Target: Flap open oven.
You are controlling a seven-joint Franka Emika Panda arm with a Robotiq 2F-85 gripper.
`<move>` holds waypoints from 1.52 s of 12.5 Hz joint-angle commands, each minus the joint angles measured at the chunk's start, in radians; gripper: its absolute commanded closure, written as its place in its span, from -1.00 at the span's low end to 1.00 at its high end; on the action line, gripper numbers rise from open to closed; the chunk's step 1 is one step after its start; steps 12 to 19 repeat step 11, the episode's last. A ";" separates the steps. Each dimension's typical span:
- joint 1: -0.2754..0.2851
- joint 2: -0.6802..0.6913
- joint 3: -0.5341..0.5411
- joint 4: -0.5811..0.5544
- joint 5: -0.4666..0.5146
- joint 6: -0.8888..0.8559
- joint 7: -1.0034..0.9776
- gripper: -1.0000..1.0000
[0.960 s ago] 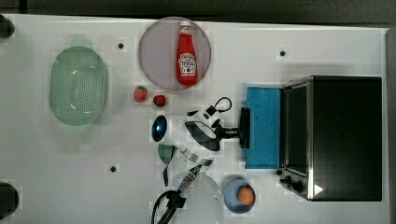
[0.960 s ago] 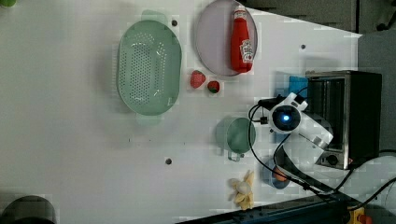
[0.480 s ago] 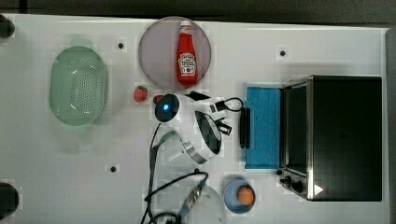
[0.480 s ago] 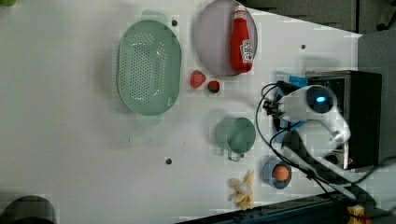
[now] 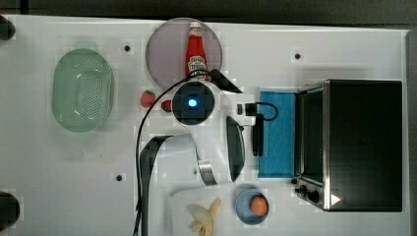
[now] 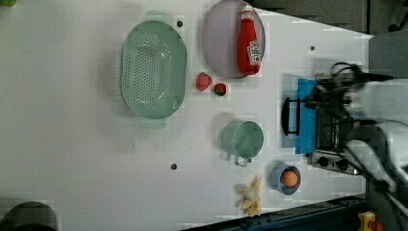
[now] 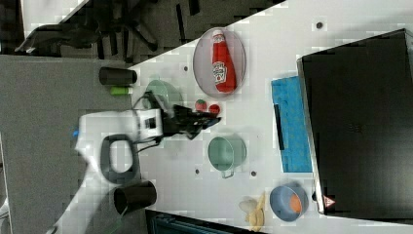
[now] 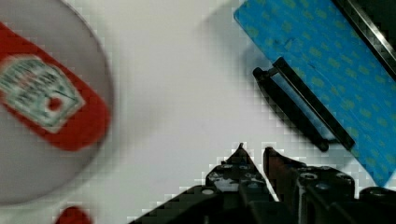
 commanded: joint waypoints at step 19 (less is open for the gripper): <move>-0.013 -0.411 -0.018 0.156 0.171 -0.526 0.050 0.65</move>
